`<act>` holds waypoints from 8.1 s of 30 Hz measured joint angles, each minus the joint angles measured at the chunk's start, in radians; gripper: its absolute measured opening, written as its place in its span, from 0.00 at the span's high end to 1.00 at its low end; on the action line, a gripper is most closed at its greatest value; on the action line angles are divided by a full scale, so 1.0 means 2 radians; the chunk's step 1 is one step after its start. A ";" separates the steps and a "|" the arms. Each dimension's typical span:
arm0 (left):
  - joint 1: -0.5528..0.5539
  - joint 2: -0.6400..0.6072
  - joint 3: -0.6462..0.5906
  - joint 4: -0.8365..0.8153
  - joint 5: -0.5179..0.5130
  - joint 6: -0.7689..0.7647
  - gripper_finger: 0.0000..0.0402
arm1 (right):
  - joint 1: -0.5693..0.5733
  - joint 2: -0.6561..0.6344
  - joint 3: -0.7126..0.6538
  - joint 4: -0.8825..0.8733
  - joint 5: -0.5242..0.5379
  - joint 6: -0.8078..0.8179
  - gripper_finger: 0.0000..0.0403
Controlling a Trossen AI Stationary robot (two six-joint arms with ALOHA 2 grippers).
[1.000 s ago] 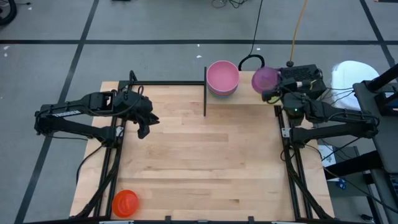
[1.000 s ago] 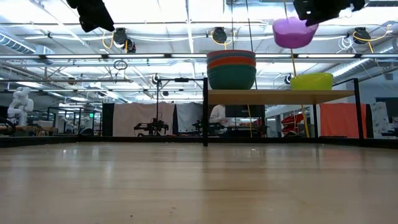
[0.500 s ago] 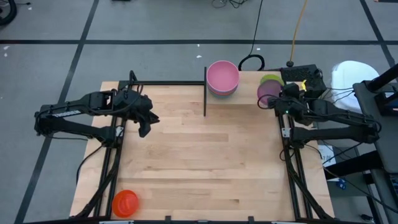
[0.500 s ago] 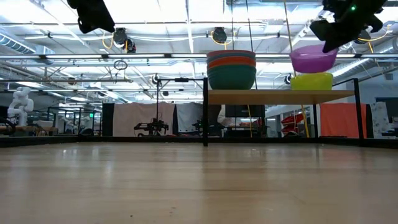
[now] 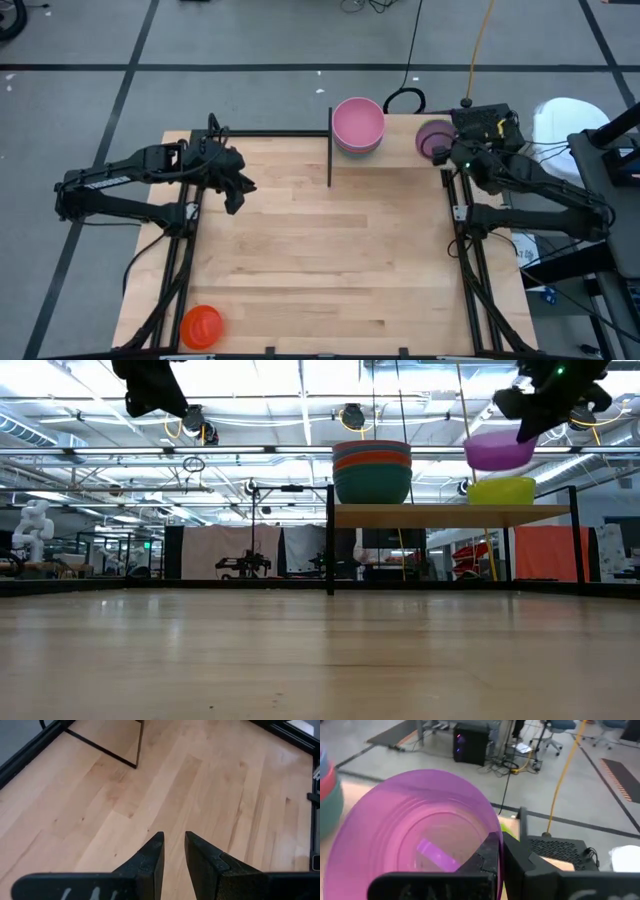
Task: Place and stack bowls onto a shelf
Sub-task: Stack the purple bowl on top of the green bowl on the shelf, then stack the orange bowl on top of the purple bowl on the shelf
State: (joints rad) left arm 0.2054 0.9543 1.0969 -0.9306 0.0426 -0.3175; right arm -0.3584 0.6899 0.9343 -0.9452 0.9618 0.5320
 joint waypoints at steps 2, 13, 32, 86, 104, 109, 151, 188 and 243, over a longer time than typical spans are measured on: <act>0.000 0.000 0.000 0.000 0.000 0.000 0.80 | -0.014 0.000 0.015 0.001 0.002 -0.009 1.00; 0.000 0.000 0.000 0.000 0.000 -0.004 0.80 | -0.107 0.011 0.040 0.009 -0.067 -0.072 1.00; 0.000 0.000 0.000 0.000 0.000 -0.018 0.80 | -0.252 0.101 0.040 0.027 -0.259 -0.187 1.00; -0.264 0.001 0.000 -0.230 0.095 -0.287 0.80 | -0.205 -0.006 0.040 0.198 -0.540 -0.227 0.69; -0.505 0.167 0.000 -0.148 0.027 -0.328 0.80 | -0.206 -0.021 0.040 0.198 -0.667 -0.289 0.69; -0.539 0.215 0.000 -0.146 0.028 -0.330 0.80 | -0.206 -0.028 0.040 0.198 -0.667 -0.293 0.69; -0.601 0.356 0.000 -0.029 0.019 -0.298 0.80 | -0.206 -0.035 0.040 0.198 -0.667 -0.298 0.69; -0.429 0.367 0.000 -0.020 0.050 -0.296 0.99 | -0.206 -0.036 0.040 0.198 -0.666 -0.301 0.69; -0.056 0.421 0.339 0.310 -0.205 -0.027 0.99 | -0.206 -0.159 0.040 0.183 -0.744 -0.273 0.69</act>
State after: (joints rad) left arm 0.0939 1.7957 1.7740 -0.3101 -0.3673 -0.3716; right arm -0.7707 0.3717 1.0142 -0.5797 -0.5255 -0.0131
